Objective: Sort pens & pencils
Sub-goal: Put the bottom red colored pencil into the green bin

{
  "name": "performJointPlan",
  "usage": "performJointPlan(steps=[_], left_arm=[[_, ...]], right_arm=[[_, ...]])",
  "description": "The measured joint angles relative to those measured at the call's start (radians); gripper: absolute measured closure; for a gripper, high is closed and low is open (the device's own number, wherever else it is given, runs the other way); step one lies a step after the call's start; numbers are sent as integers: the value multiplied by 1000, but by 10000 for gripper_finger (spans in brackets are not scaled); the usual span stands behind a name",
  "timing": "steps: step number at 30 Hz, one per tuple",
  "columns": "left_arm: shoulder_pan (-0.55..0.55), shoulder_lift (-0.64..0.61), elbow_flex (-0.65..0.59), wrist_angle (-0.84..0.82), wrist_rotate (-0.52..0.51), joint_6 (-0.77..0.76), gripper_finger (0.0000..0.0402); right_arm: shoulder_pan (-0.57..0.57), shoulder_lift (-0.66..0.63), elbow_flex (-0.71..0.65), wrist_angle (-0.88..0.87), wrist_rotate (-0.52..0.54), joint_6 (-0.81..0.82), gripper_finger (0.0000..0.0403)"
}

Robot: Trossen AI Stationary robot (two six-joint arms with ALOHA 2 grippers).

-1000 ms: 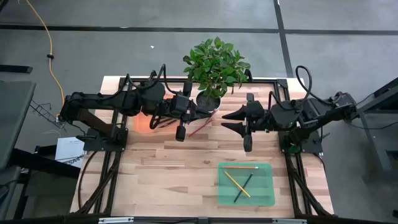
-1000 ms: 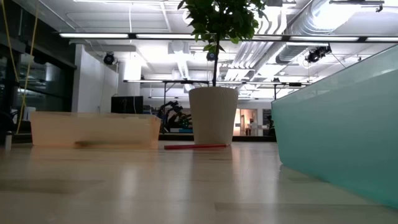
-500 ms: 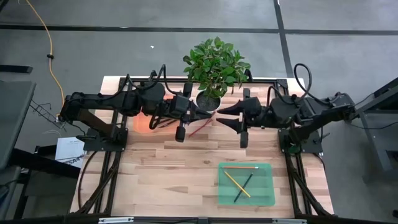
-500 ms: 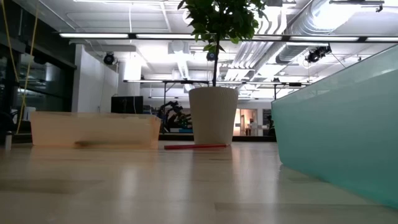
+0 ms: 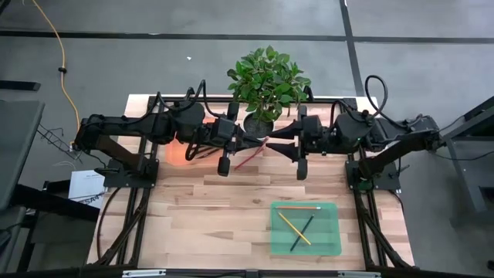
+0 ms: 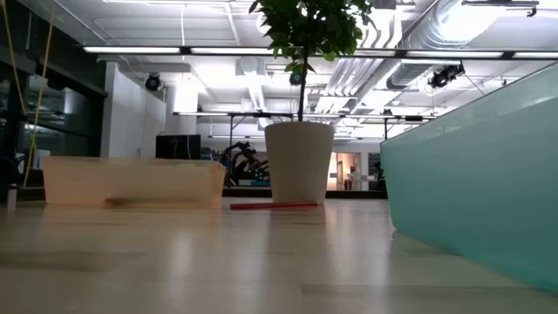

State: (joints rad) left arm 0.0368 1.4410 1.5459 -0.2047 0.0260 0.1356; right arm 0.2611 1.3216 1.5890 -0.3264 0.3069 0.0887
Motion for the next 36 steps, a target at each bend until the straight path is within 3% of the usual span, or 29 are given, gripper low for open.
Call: performJointPlan(steps=[21, 36], left_arm=[[0, 0, 0, -5, 0, 2, 399], [1, 0, 0, -1, 13, 0, 399]], right_arm=[[-15, 21, -1, 40, -34, -19, 289], [-14, 20, -1, 32, -4, -45, 372]])
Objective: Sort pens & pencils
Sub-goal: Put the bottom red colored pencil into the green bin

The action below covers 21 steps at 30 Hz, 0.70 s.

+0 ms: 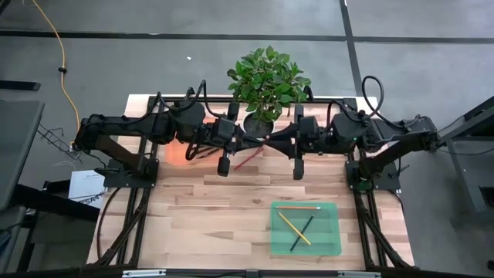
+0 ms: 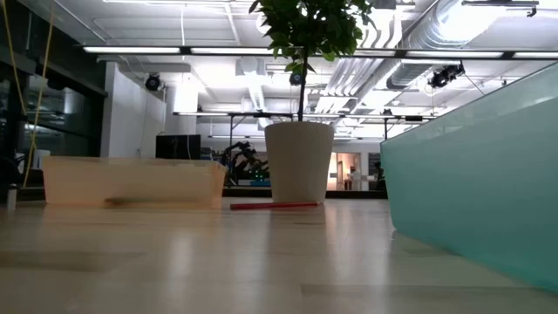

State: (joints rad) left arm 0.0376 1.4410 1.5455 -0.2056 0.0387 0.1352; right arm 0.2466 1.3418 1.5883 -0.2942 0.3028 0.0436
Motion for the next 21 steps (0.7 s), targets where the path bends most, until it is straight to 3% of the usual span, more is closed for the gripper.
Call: performJointPlan(steps=[4, 11, 21], left_arm=[[0, 0, 0, -8, 5, -2, 398], [0, 0, 1, -50, 16, -4, 398], [1, 0, 0, -251, 17, -4, 383]], right_arm=[[0, 0, 0, -2, 7, -4, 395], [0, 1, -1, -12, 8, -10, 396], [37, -12, 0, -20, 32, 3, 399]])
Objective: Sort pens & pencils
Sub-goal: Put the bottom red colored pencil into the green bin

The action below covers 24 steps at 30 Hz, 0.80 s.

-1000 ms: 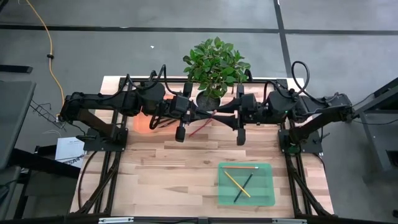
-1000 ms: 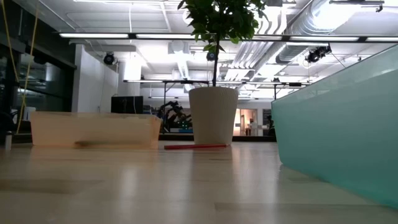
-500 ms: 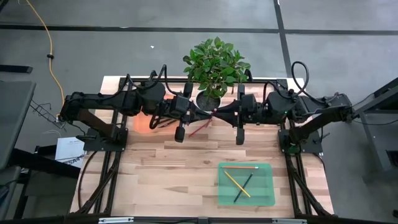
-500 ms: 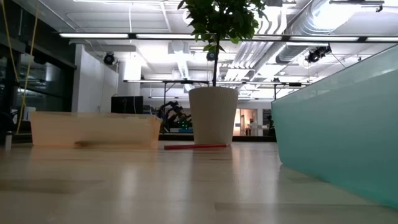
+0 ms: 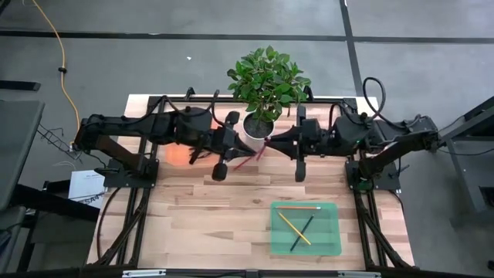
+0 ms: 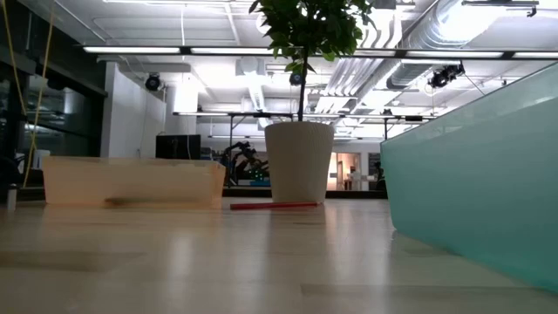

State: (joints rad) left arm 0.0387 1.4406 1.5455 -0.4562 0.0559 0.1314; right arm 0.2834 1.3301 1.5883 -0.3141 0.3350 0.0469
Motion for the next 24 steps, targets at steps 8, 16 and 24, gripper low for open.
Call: performJointPlan(steps=[8, 16, 24], left_arm=[[-2, 1, 0, -113, 5, -9, 316], [-54, 1, -40, -182, 3, -40, 289], [-179, 1, -121, -200, -90, -88, 300]], right_arm=[[64, -13, 0, -108, 9, 114, 400], [152, 3, 0, -217, 15, 302, 400], [233, 89, 0, -360, 30, 533, 400]])
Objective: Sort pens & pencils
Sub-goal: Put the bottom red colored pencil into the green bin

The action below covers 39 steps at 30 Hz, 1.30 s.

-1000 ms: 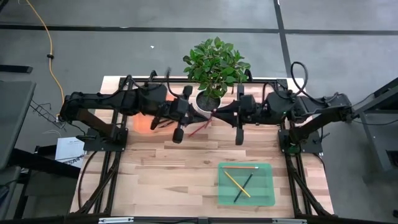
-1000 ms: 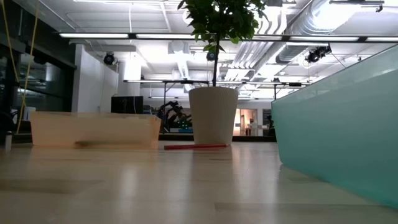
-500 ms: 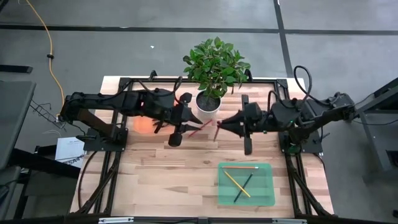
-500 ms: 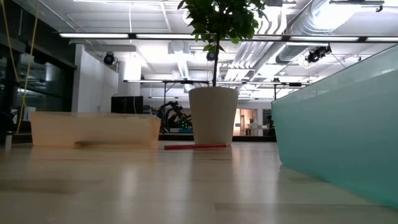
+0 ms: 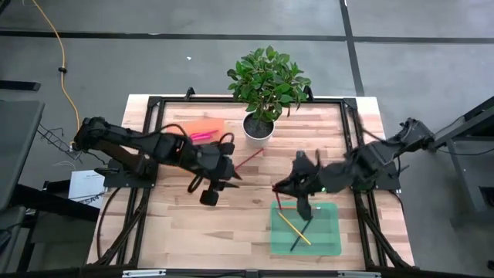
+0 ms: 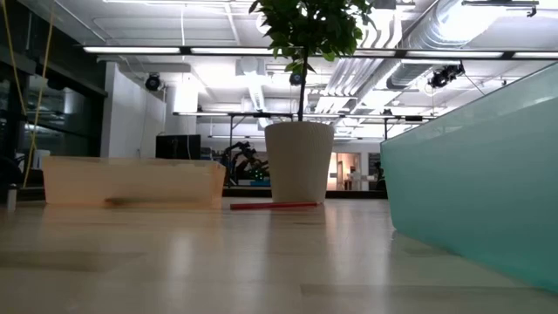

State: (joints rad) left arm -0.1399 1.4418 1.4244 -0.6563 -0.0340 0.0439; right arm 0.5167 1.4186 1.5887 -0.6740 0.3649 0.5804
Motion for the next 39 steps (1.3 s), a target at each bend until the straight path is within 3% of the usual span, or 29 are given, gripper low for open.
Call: performJointPlan(steps=[18, 39], left_arm=[[-148, 0, 0, -38, -157, -8, 300], [-164, 0, 0, -82, -188, -27, 300]], right_arm=[[147, 230, 0, -307, -31, 453, 400], [178, 368, 0, -488, -143, 563, 400]])
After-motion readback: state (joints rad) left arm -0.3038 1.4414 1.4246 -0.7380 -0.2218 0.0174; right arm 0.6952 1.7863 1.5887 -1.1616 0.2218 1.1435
